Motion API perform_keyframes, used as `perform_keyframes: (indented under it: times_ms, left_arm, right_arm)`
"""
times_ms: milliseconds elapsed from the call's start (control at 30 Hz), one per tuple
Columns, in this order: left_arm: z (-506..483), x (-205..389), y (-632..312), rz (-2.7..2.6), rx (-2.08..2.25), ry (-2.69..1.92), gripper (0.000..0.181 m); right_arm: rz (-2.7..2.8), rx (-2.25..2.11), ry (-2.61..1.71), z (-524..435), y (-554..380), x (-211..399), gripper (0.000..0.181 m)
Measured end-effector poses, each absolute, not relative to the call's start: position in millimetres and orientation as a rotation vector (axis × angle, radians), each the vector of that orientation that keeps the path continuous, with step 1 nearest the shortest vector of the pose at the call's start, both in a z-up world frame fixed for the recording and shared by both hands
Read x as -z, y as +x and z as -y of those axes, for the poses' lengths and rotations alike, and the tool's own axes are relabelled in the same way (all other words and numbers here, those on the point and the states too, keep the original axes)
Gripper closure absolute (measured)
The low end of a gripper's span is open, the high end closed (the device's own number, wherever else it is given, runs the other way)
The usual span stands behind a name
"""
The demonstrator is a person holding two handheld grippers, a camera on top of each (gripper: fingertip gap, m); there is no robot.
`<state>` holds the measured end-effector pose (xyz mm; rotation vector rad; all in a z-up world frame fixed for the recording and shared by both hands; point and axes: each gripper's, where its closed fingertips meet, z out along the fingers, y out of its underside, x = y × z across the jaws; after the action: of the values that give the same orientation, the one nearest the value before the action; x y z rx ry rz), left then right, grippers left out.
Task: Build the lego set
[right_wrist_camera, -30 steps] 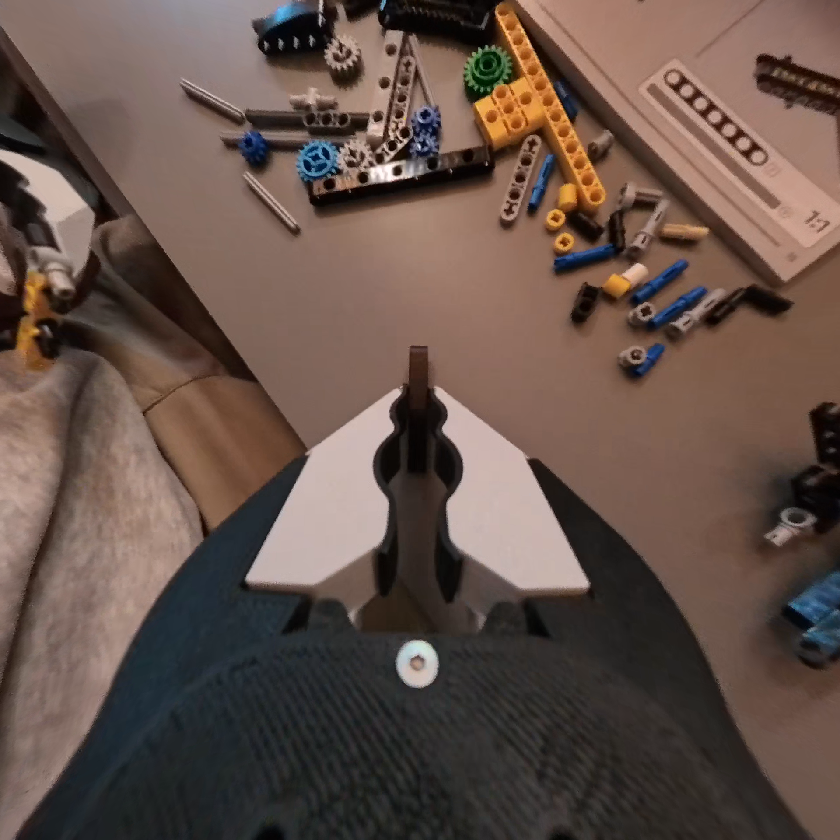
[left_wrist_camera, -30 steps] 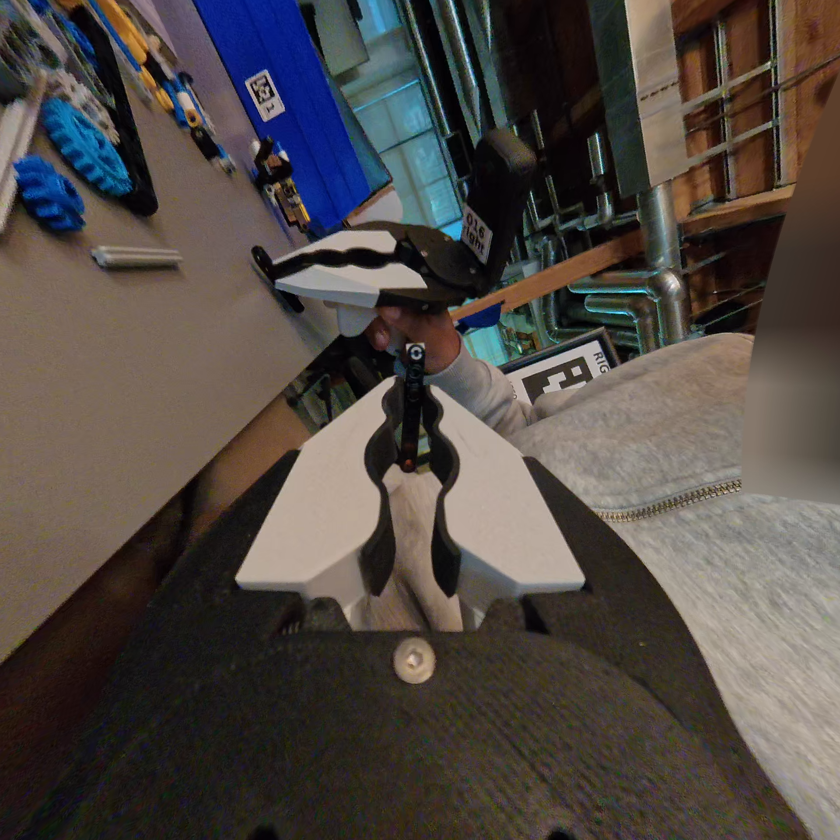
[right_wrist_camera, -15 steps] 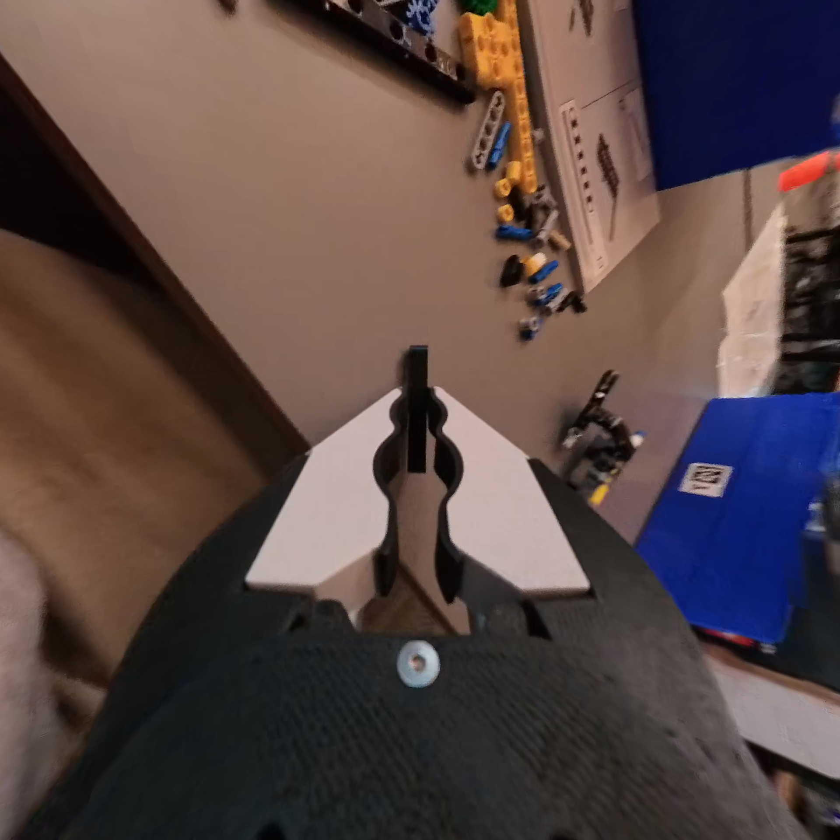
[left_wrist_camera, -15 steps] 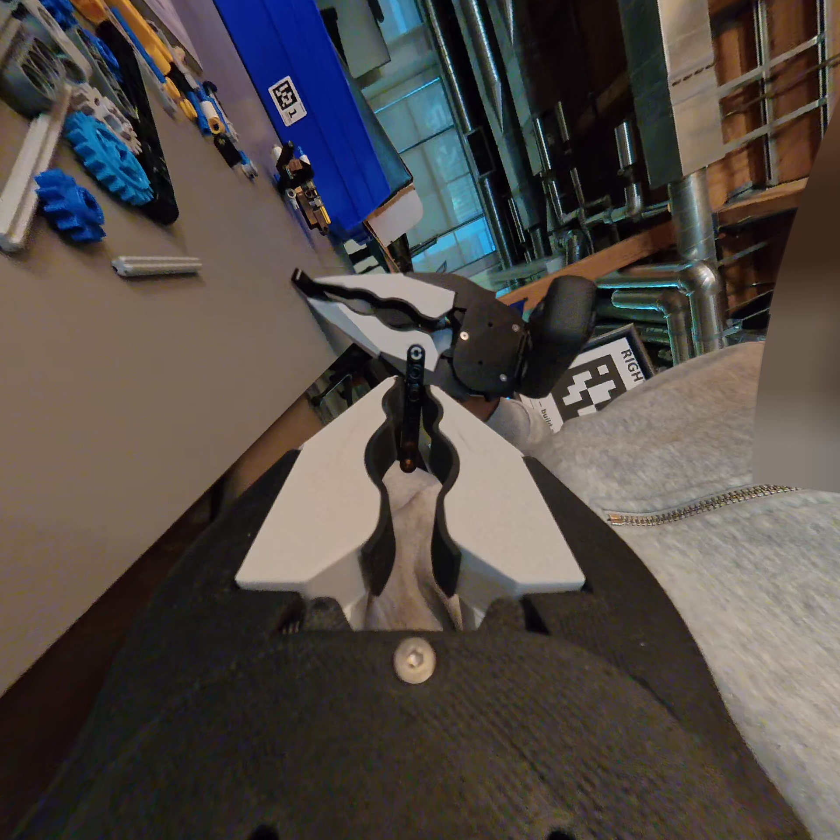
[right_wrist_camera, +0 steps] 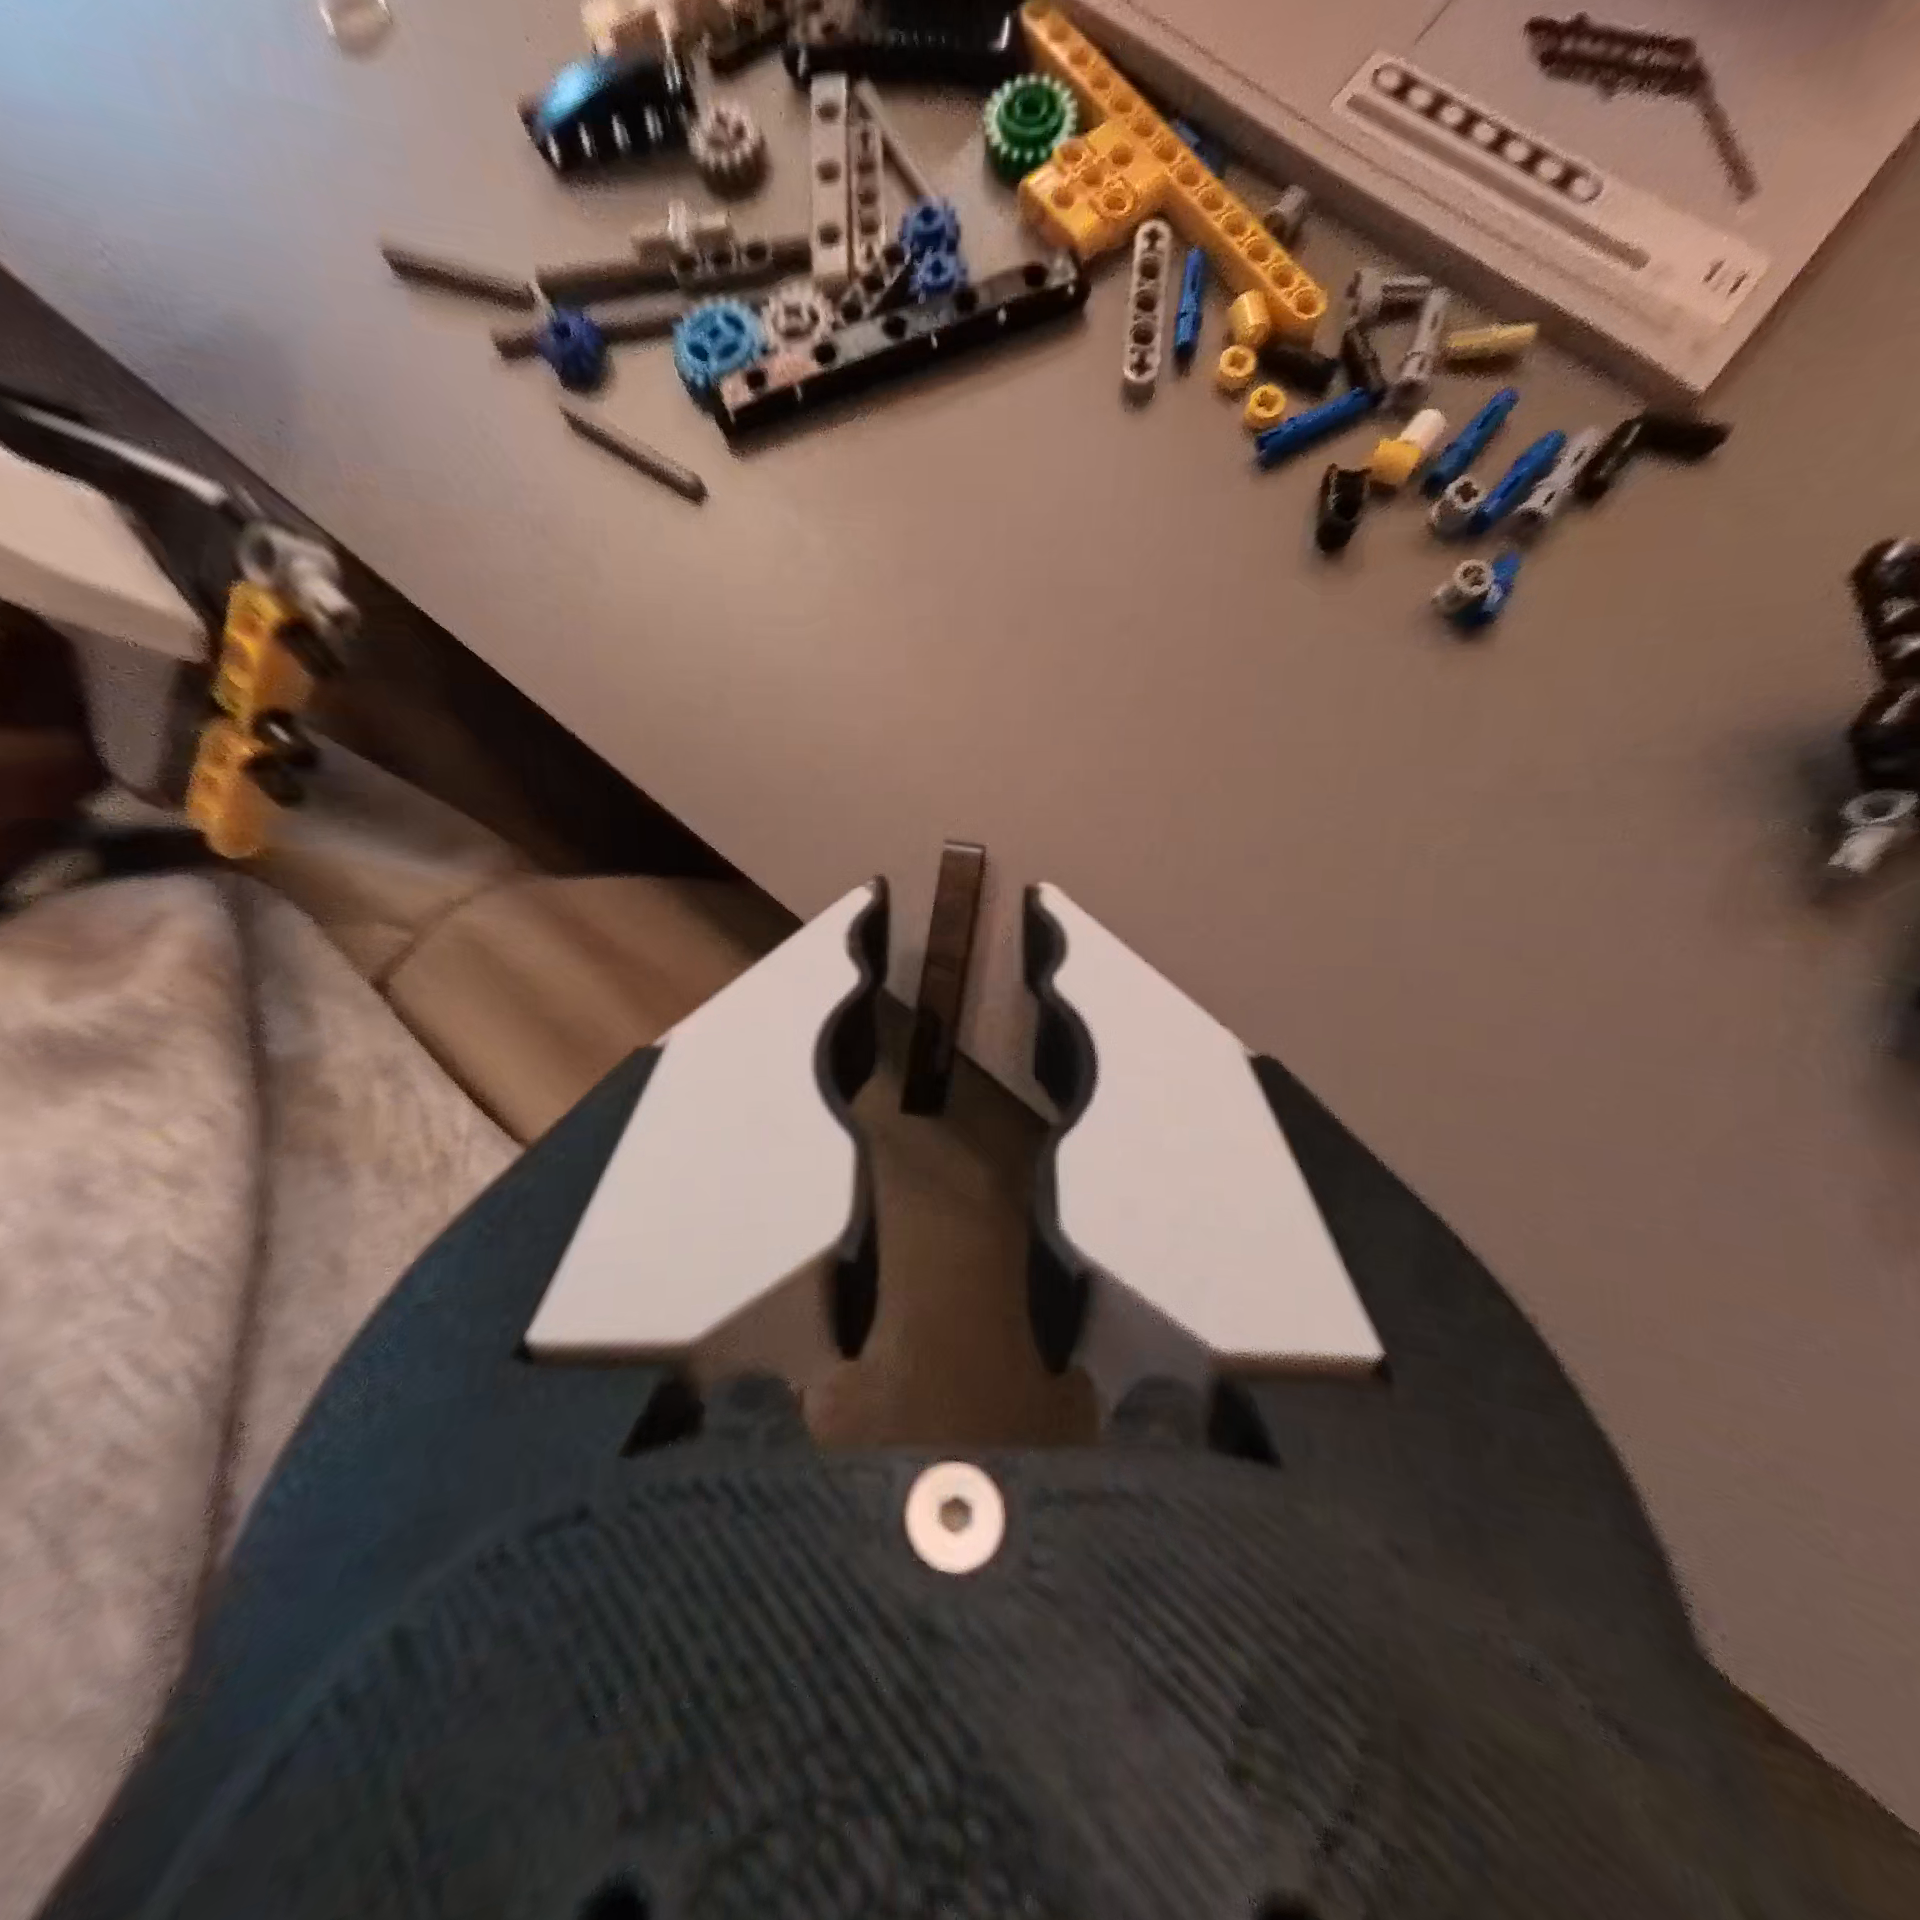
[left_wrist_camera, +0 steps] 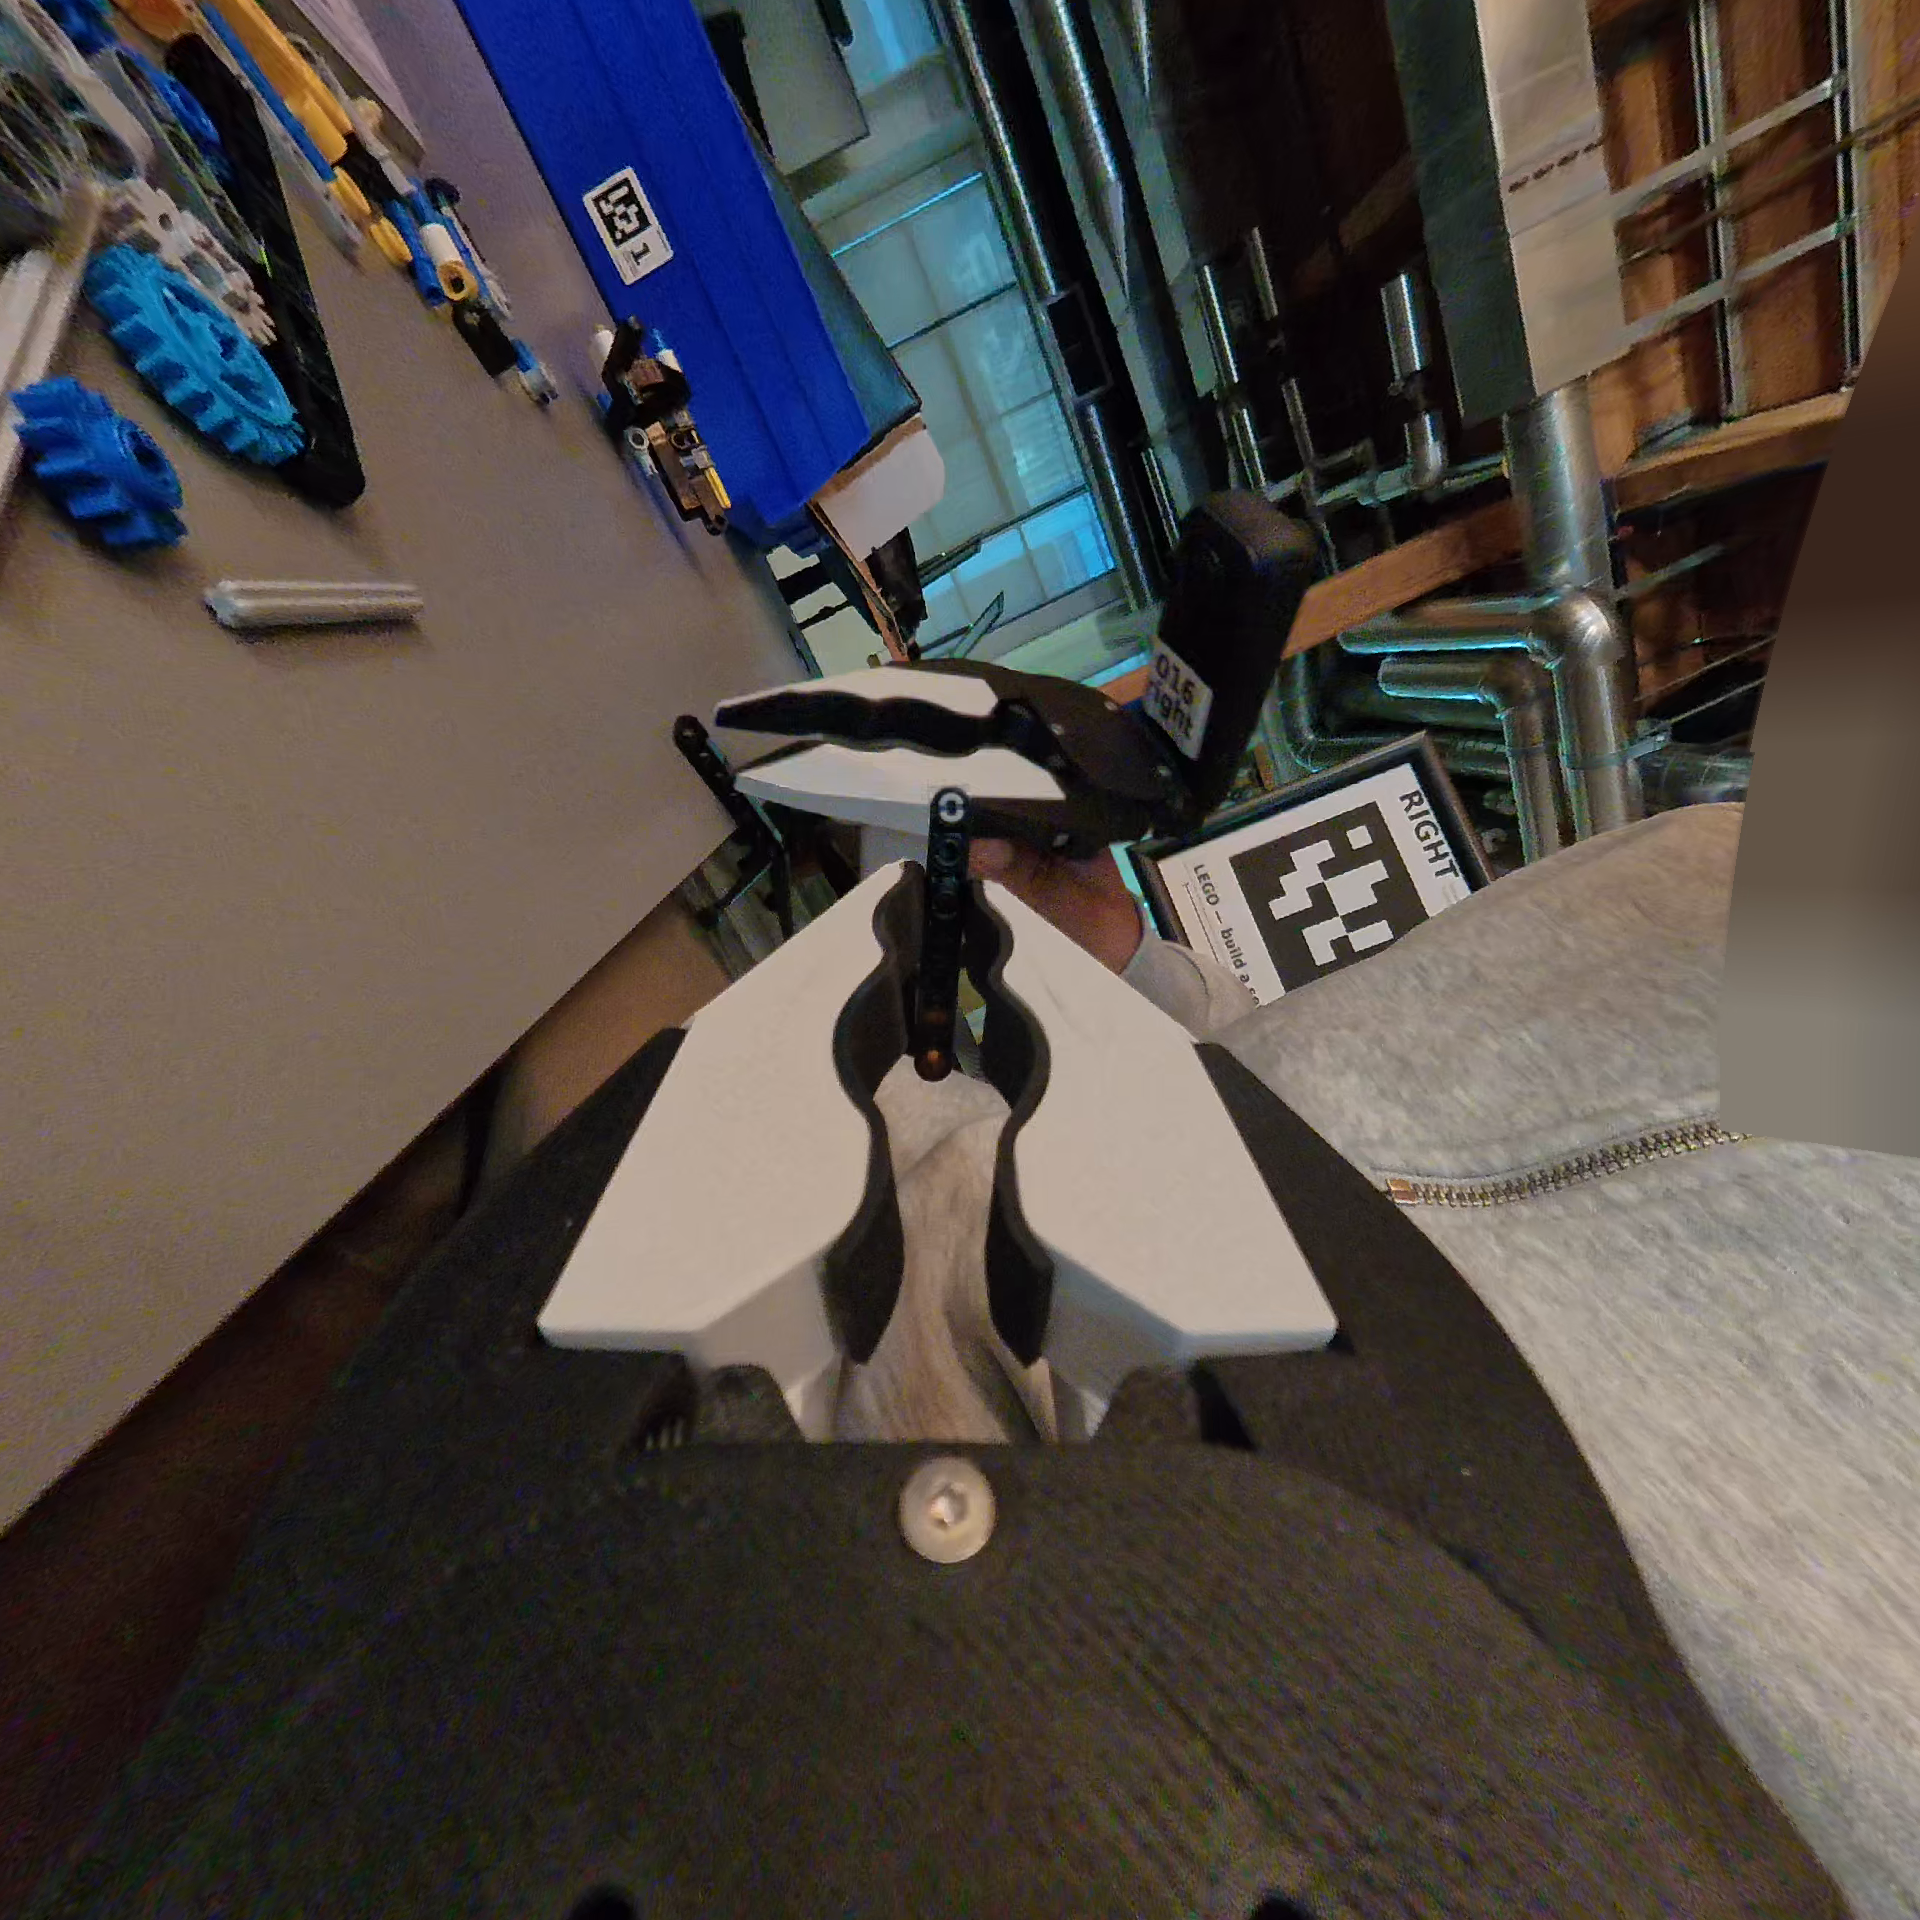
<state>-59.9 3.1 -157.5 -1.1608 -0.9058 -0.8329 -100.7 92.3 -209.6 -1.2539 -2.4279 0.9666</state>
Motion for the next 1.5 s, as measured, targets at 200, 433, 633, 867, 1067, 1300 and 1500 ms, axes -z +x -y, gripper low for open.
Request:
perform_keyframes:
  times_ms: [200, 433, 633, 867, 1067, 1300, 1500]
  left_arm:
    - [-1.7, 156.3, -61.2, 0.905, 0.825, -1.156, 0.175]
    - [-5.8, 158.9, -58.6, 0.909, 0.854, -1.159, 0.175]
    - [-5.6, 158.8, -58.0, 0.908, 0.841, -1.166, 0.175]
    - [-3.7, 157.3, -57.8, 0.909, 0.844, -1.153, 0.175]
    - [-1.7, 156.5, -58.5, 0.913, 0.846, -1.14, 0.176]
    - [-0.9, 156.7, -59.4, 0.917, 0.847, -1.133, 0.175]
    - [-0.8, 157.6, -60.0, 0.925, 0.863, -1.12, 0.175]
  right_arm:
    - [2.411, -1.174, -1.017, -100.0, -83.8, 188.9, 0.131]
    - [2.244, -0.564, -0.206, -116.0, -67.8, 206.0, 0.15]
    - [2.227, -0.475, -0.026, -112.3, -69.0, 209.6, 0.15]
    - [2.228, -0.456, 0.106, -104.6, -68.3, 217.1, 0.153]
    - [2.193, -0.416, 0.164, -104.8, -72.7, 222.4, 0.163]
    - [2.182, -0.532, 0.016, -102.4, -77.0, 208.3, 0.175]
    - [2.19, -0.985, -0.848, -115.6, -99.3, 196.8, 0.175]
